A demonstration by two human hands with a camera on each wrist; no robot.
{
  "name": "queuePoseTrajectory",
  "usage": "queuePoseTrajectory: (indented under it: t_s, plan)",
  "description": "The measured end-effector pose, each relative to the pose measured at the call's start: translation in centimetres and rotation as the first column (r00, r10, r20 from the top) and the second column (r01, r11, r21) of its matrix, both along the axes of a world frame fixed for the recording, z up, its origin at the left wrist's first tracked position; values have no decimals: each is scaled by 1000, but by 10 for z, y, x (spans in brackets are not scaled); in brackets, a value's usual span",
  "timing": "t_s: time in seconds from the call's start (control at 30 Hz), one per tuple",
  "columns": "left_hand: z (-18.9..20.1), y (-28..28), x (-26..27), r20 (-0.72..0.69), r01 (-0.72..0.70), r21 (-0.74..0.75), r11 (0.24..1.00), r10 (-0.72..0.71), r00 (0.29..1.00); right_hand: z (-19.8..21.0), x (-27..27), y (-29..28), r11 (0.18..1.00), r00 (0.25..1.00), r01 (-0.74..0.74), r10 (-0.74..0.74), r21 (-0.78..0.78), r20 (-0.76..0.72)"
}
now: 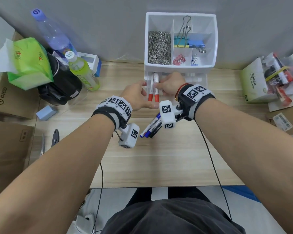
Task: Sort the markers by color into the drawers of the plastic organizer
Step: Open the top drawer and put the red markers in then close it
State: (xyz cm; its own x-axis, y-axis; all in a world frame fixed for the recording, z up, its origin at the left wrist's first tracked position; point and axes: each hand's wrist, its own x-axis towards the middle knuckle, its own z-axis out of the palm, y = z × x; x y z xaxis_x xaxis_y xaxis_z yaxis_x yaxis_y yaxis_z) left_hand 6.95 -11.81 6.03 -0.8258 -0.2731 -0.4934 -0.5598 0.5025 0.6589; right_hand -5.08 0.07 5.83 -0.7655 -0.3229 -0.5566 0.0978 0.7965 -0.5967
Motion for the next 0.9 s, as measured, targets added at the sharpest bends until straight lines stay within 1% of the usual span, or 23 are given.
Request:
queuePoseTrajectory:
  t_s: [0.07,0.17,0.23,0.33,0.47,0.57,0.63,0.73,0.77,0.8,0.83,0.87,0.9]
  plan:
    - [-1,-1,0,-2,-7,-5,1000,7,1000,-4,0,0,1000,1000,1,-1,1,-17]
    - [-2,-2,1,-38,-39,-26,999,38,999,-6,3,2,999,999,-23,25,-45,24]
    - [-3,-3,2,-72,-82,-17,996,81,994,-4,5,3,995,999,-25,29,-94,36]
    - [-2,-5,1,-111,-122,7,993,122,986,-1,4,7,993,999,-50,52,-102,16]
    - [6,-8,-5,-147,-22,-69,997,11,989,18,0,23,982,981,-186,183,-37,-65]
    - [11,-11,-10,-176,3,-85,996,-18,984,47,-11,58,966,960,-253,256,45,-113]
    - [13,-14,-13,-194,13,-111,994,-35,980,59,-25,88,974,958,-206,220,94,-185]
    - [19,-11,-17,-197,45,-169,985,-79,977,59,-47,130,983,953,-3,58,183,-296]
    - [20,-9,-19,-194,55,-186,981,-91,977,53,-53,138,980,959,47,11,196,-285]
    - [21,-7,-20,-194,61,-199,978,-100,976,46,-58,144,979,971,54,-6,197,-238]
    - [21,-6,-21,-196,63,-209,976,-105,975,40,-61,147,979,984,2,34,202,-172]
    - [20,-4,-21,-194,68,-217,974,-111,975,35,-61,148,972,986,-96,122,214,-111]
    - [18,-3,-21,-187,74,-222,972,-117,975,32,-59,148,950,973,-207,225,232,-50]
